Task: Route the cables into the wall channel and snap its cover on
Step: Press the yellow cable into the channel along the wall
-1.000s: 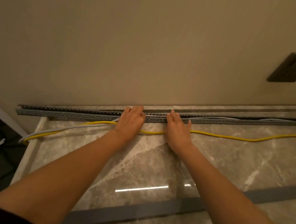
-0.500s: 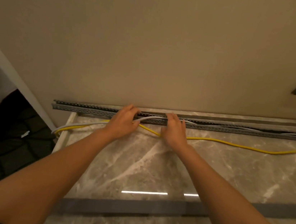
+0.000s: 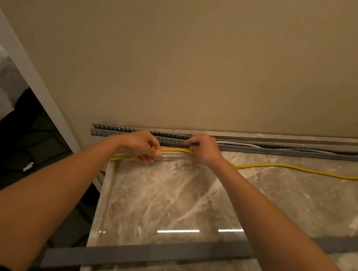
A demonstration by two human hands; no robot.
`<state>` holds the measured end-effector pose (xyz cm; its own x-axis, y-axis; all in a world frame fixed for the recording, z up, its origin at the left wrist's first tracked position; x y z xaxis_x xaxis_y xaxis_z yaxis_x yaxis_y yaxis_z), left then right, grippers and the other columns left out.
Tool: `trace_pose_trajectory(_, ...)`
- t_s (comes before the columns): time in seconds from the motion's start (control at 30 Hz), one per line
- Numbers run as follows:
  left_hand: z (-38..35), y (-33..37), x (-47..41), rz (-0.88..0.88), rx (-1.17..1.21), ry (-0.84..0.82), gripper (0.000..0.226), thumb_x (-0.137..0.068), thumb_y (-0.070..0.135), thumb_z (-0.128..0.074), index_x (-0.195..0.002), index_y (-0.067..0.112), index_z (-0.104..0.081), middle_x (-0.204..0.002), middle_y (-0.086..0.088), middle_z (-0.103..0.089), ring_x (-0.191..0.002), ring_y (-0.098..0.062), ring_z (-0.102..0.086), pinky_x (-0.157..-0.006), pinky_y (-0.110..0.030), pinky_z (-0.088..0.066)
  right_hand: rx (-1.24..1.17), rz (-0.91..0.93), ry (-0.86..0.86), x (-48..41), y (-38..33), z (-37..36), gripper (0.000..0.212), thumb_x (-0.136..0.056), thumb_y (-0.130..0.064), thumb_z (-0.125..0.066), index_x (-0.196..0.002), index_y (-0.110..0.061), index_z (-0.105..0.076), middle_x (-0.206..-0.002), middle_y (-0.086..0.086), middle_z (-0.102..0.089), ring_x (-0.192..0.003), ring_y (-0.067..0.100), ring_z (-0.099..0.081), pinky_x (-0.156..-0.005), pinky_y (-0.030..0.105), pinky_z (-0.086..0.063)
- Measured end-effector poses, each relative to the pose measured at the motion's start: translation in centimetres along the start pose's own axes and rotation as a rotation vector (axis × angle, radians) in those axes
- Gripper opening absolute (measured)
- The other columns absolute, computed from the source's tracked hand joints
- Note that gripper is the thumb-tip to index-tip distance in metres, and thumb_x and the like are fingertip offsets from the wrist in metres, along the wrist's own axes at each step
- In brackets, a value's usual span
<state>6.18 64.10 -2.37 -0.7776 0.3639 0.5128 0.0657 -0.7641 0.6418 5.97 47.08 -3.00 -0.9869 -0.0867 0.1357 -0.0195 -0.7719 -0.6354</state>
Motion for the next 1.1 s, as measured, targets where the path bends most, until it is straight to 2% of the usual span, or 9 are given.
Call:
trace_pose_trajectory(0.17, 0.9, 0.0, -0.2, -0.060, -0.201, 0.299, 0.007, -0.082, 0.012, -0.072, -0.077, 0.009, -0.068, -0.065, -0.003, -0.055, -0.066, -0.015, -0.049, -0.050, -0.020, -0.033, 0.105, -0.014, -0.102, 0.0, -0.4, -0.2, 0.022, -0.085, -0.004, -0.063, -0.106, -0.004, -0.071, -0.148, 0.020, -0.038, -0.139, 0.027, -0.036, -0.111, 0.031, -0.033)
trace_pose_trajectory(0.27, 1.1, -0.1, 0.0, -0.120, -0.281, 0.479, 0.039, -0.082, 0.014, -0.072, -0.054, 0.022, -0.046, -0.059, 0.005, -0.048, -0.072, -0.016, -0.047, -0.051, -0.028, -0.030, 0.192, -0.041, -0.033, 0.0, -0.9, -0.5, 0.020, -0.087, -0.006, -0.061, -0.103, -0.002, -0.072, -0.139, 0.022, -0.049, -0.132, 0.033, -0.042, -0.112, 0.038, -0.034)
trace_pose_trajectory(0.43, 2.2, -2.9, 1.1, -0.147, -0.214, 0.418, 0.018, -0.090, 0.023, -0.063, -0.076, 0.014, -0.057, -0.074, -0.006, -0.055, -0.074, -0.018, -0.048, -0.057, -0.028, -0.032, 0.290, -0.049, 0.026, 0.0, -1.5, -1.1, 0.023, -0.089, -0.001, -0.053, -0.103, -0.003, -0.071, -0.130, 0.023, -0.056, -0.124, 0.036, -0.050, -0.110, 0.044, -0.034)
trace_pose_trajectory(0.53, 3.0, -4.7, 2.1, -0.103, -0.175, 0.408, 0.023, -0.094, 0.021, -0.057, -0.096, 0.002, -0.070, -0.095, -0.018, -0.070, -0.081, -0.018, -0.055, -0.069, -0.023, -0.037, 0.296, -0.106, 0.083, 0.1, -1.7, -1.3, 0.021, -0.087, -0.001, -0.055, -0.099, -0.002, -0.072, -0.109, 0.021, -0.063, -0.113, 0.038, -0.056, -0.100, 0.041, -0.042)
trace_pose_trajectory(0.63, 3.0, -5.1, 2.7, -0.116, -0.176, 0.450, 0.022, -0.092, 0.015, -0.060, -0.104, 0.001, -0.071, -0.106, -0.016, -0.069, -0.087, -0.019, -0.057, -0.075, -0.023, -0.037, 0.308, -0.073, 0.175, 0.3, -2.9, -1.9, 0.021, -0.083, 0.000, -0.057, -0.099, 0.000, -0.071, -0.111, 0.023, -0.063, -0.107, 0.039, -0.058, -0.093, 0.041, -0.046)
trace_pose_trajectory(0.73, 2.7, -5.5, 3.0, -0.139, -0.155, 0.515, 0.020, -0.087, 0.009, -0.065, -0.104, -0.001, -0.071, -0.098, -0.014, -0.063, -0.093, -0.026, -0.058, -0.076, -0.025, -0.039, 0.229, 0.082, 0.189, 0.6, -5.6, -3.6, 0.026, -0.080, 0.005, -0.054, -0.099, 0.003, -0.071, -0.113, 0.022, -0.063, -0.110, 0.037, -0.055, -0.095, 0.039, -0.044)
trace_pose_trajectory(0.87, 3.5, -8.0, 3.7, -0.140, -0.013, 0.665, 0.013, -0.080, -0.003, -0.065, -0.093, -0.003, -0.068, -0.089, -0.008, -0.054, -0.082, -0.019, -0.053, -0.083, -0.038, -0.050, 0.210, 0.105, 0.080, 0.8, -7.9, -6.0, 0.027, -0.087, -0.012, -0.053, -0.104, 0.002, -0.069, -0.119, 0.020, -0.053, -0.120, 0.032, -0.044, -0.100, 0.037, -0.040)
trace_pose_trajectory(1.0, 3.9, -11.1, 4.0, -0.062, -0.159, 0.481, 0.016, -0.080, -0.001, -0.065, -0.096, 0.002, -0.063, -0.096, -0.016, -0.063, -0.093, -0.032, -0.061, -0.085, -0.044, -0.052, 0.234, 0.114, 0.097, 0.5, -8.5, -6.8, 0.028, -0.090, -0.023, -0.057, -0.108, -0.005, -0.068, -0.117, 0.016, -0.051, -0.118, 0.030, -0.044, -0.096, 0.039, -0.040)
trace_pose_trajectory(1.1, 4.1, -11.8, 3.9, -0.043, -0.189, 0.454, 0.015, -0.085, 0.005, -0.067, -0.099, 0.000, -0.068, -0.099, -0.020, -0.069, -0.096, -0.034, -0.063, -0.086, -0.044, -0.052, 0.161, 0.064, 0.039, -0.2, -9.5, -7.8, 0.031, -0.087, -0.031, -0.061, -0.091, -0.002, -0.072, -0.103, 0.019, -0.064, -0.108, 0.033, -0.055, -0.090, 0.041, -0.044)
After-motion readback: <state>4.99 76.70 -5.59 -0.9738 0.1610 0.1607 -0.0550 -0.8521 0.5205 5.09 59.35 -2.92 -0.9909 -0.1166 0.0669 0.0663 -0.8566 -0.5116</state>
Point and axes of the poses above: each hand's wrist, its own x-axis away from the middle knuckle, its own z-axis out of the back of the hand, y = z × x, the point moved 4 cm from there along -x, towards the middle knuckle
